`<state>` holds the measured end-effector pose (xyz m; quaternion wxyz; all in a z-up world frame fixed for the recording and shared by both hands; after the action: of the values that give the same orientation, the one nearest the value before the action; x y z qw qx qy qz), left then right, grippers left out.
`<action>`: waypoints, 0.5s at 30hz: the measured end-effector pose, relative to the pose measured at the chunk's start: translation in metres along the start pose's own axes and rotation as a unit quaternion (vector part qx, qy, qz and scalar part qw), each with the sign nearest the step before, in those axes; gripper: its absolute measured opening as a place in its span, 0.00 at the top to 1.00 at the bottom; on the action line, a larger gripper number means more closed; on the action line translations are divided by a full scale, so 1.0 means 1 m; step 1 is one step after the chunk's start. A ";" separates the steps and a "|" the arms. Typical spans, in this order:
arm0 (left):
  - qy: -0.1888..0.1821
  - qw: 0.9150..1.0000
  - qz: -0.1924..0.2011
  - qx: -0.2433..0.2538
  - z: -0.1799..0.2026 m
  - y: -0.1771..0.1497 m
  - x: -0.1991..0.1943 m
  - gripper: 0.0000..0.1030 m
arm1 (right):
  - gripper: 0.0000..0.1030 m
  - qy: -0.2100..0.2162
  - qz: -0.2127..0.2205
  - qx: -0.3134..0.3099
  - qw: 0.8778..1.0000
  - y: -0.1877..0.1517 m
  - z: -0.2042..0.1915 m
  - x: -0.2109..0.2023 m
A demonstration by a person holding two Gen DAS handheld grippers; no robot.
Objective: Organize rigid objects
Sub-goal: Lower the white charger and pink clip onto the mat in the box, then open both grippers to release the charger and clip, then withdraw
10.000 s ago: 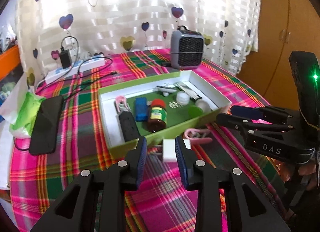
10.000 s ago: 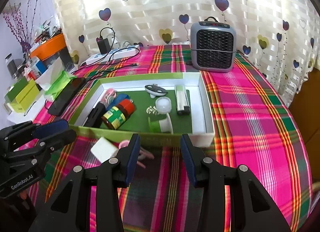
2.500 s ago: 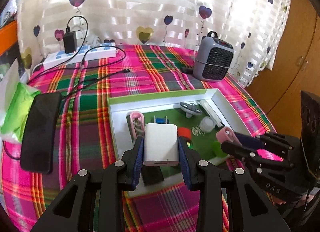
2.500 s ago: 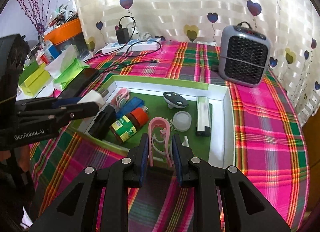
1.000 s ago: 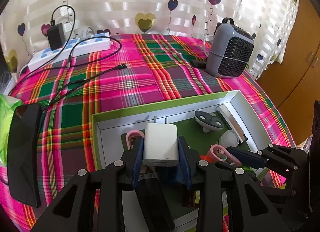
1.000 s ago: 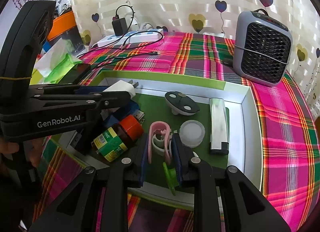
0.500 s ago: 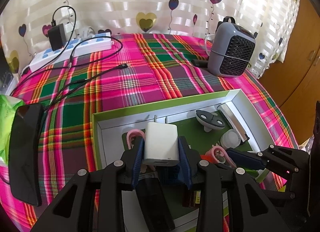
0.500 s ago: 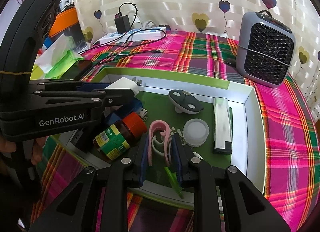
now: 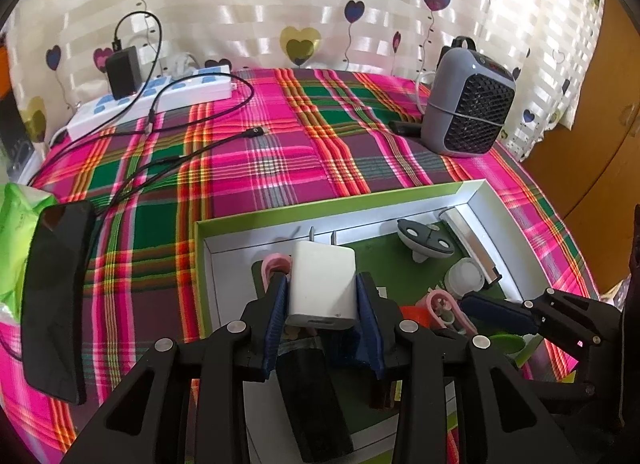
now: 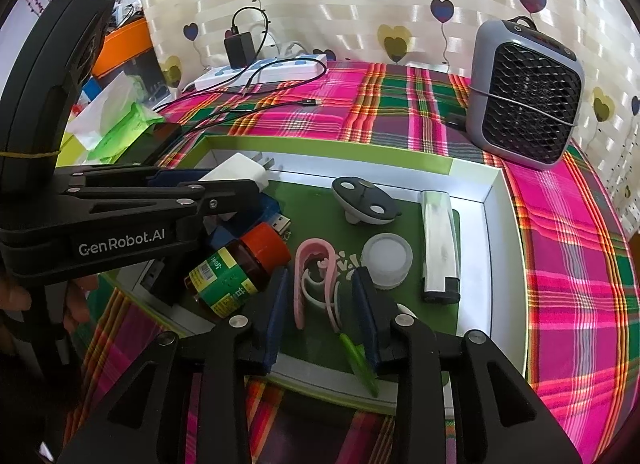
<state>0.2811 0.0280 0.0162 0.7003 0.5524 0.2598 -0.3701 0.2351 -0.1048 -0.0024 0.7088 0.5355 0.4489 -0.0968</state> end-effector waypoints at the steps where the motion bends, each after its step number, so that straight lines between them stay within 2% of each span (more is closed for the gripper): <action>1: -0.001 1.000 0.004 0.000 0.000 0.000 -0.002 0.67 | 0.67 0.000 0.001 0.001 1.000 0.000 0.000 -0.001; 15: 0.000 1.000 0.020 -0.001 0.001 -0.011 -0.026 0.67 | 0.66 -0.006 0.011 0.015 1.000 -0.005 -0.003 -0.015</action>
<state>0.2567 0.0313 0.0299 0.7082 0.5563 0.2494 -0.3559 0.2222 -0.1096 0.0054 0.7046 0.5505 0.4367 -0.0989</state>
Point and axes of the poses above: each gripper's, at about its wrist camera, not at the fingertips, and x roughly the way its jaws point, z to its right, y to its top, the point moved 2 cm from there along x, roughly the way its jaws point, and after that the axes turned 11 degrees about -x, right-handed, at the moved point
